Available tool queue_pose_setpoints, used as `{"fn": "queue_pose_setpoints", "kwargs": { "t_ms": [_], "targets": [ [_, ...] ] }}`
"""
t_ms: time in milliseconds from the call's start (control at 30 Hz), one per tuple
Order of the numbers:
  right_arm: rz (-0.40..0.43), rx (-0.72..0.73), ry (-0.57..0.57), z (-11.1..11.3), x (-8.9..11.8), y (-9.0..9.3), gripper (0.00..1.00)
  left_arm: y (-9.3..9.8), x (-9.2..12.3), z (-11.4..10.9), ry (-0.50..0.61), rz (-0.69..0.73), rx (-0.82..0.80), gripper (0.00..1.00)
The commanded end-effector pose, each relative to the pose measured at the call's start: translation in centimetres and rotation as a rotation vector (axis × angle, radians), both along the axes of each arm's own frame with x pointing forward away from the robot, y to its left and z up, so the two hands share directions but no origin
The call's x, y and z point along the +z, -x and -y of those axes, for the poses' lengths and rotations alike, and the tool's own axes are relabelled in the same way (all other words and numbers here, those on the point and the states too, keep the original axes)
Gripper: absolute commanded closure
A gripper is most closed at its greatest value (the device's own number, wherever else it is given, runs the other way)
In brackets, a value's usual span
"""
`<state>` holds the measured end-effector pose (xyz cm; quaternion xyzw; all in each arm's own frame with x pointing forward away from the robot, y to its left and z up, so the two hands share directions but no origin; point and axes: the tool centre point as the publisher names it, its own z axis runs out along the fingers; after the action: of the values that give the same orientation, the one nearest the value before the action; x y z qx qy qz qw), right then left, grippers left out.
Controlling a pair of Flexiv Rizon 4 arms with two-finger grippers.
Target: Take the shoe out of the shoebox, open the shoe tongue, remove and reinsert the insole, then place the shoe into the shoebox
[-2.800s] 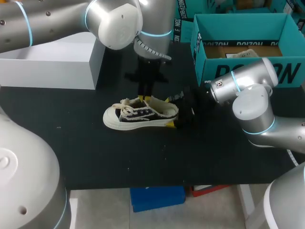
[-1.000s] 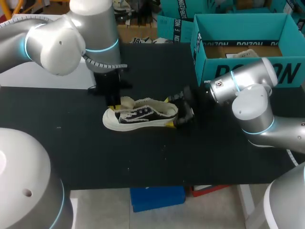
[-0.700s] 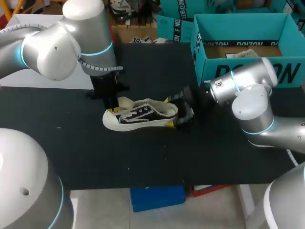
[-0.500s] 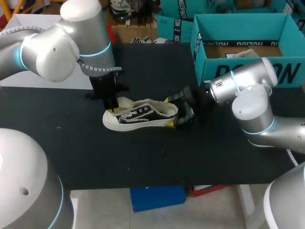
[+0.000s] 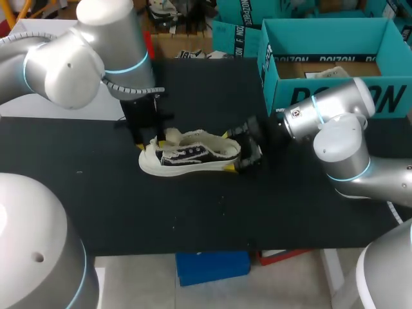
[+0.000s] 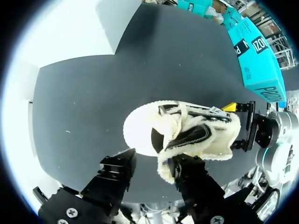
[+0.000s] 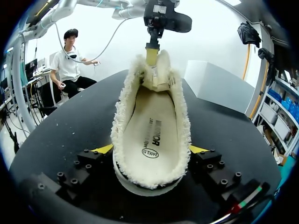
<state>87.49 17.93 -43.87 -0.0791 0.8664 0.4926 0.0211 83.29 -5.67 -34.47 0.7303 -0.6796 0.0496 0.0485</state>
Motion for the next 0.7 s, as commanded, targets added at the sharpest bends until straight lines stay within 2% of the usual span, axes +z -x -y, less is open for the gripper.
{"fn": "queue_pose_setpoints", "kwargs": {
  "t_ms": [33, 133, 367, 600, 700],
  "targets": [
    [-0.001, -0.001, 0.002, -0.4, -0.5, -0.1, 1.0, 0.8, 1.8, 0.0, 0.013, 0.025, -0.031, 0.0],
    [-0.001, -0.001, 0.002, -0.4, -0.5, -0.1, 1.0, 1.1, 3.4, 0.8, 0.029, 0.051, -0.087, 0.0],
    [-0.001, -0.001, 0.002, -0.4, -0.5, -0.1, 1.0, 1.3, 6.1, 2.8, 0.173, 0.026, -0.291, 0.0],
    [-0.001, -0.001, 0.002, -0.4, -0.5, -0.1, 1.0, 0.5, 6.9, 3.7, 0.155, 0.03, -0.446, 0.0],
    [-0.001, -0.001, 0.002, -0.4, -0.5, -0.1, 1.0, 0.3, 7.3, 4.4, 0.175, 0.037, -0.58, 0.0]
  ]
}}
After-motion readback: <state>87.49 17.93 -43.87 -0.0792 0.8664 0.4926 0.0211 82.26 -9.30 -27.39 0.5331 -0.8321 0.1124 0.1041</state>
